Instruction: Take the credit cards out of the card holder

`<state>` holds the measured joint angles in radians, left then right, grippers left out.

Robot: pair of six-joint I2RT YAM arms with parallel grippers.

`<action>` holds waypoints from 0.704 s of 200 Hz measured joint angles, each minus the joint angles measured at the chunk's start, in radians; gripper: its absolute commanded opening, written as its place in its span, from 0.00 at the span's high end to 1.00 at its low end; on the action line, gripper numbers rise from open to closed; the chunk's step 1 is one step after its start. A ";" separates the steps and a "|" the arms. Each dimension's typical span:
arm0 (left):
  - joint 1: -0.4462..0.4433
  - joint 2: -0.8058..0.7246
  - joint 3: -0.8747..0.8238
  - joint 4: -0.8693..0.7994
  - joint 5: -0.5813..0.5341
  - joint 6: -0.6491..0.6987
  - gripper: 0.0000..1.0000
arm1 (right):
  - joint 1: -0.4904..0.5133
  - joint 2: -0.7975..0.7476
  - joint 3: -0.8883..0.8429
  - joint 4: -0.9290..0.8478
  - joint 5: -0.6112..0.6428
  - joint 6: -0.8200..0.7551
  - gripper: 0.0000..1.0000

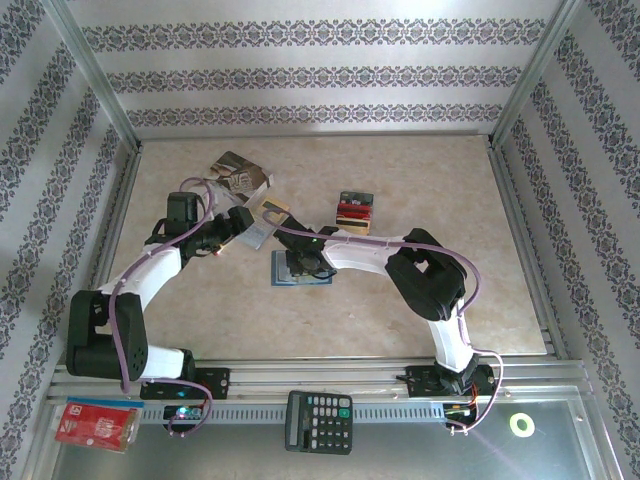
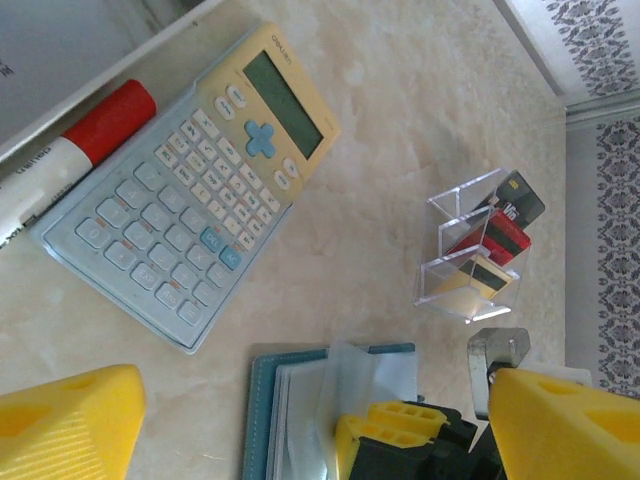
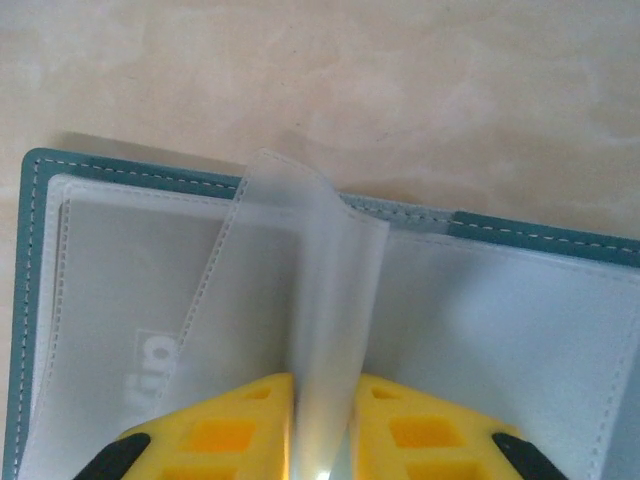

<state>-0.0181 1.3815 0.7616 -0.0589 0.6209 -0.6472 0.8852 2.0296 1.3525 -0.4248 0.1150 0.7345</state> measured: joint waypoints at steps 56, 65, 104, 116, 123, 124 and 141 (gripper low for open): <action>-0.026 0.035 -0.007 0.004 0.020 -0.019 0.40 | 0.000 -0.002 -0.007 0.014 -0.004 0.000 0.81; -0.034 0.035 -0.019 0.007 0.023 -0.024 0.44 | -0.002 -0.004 -0.010 0.018 -0.005 0.000 0.81; -0.102 0.038 -0.092 0.012 0.027 -0.053 0.54 | -0.006 -0.006 -0.014 0.026 -0.016 0.000 0.81; -0.127 0.038 -0.113 0.012 0.029 -0.060 0.57 | -0.006 -0.006 -0.015 0.027 -0.016 0.000 0.81; -0.140 0.038 -0.121 0.012 0.032 -0.061 0.59 | -0.006 -0.006 -0.016 0.027 -0.017 0.000 0.81; -0.142 0.038 -0.122 0.012 0.032 -0.061 0.60 | -0.006 -0.006 -0.016 0.027 -0.017 0.000 0.81; -0.168 0.042 -0.128 0.013 0.045 -0.068 0.65 | -0.006 -0.008 -0.020 0.034 -0.019 0.000 0.81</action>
<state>-0.1864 1.4235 0.6338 -0.0460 0.6655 -0.7147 0.8787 2.0216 1.3323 -0.3912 0.0963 0.7349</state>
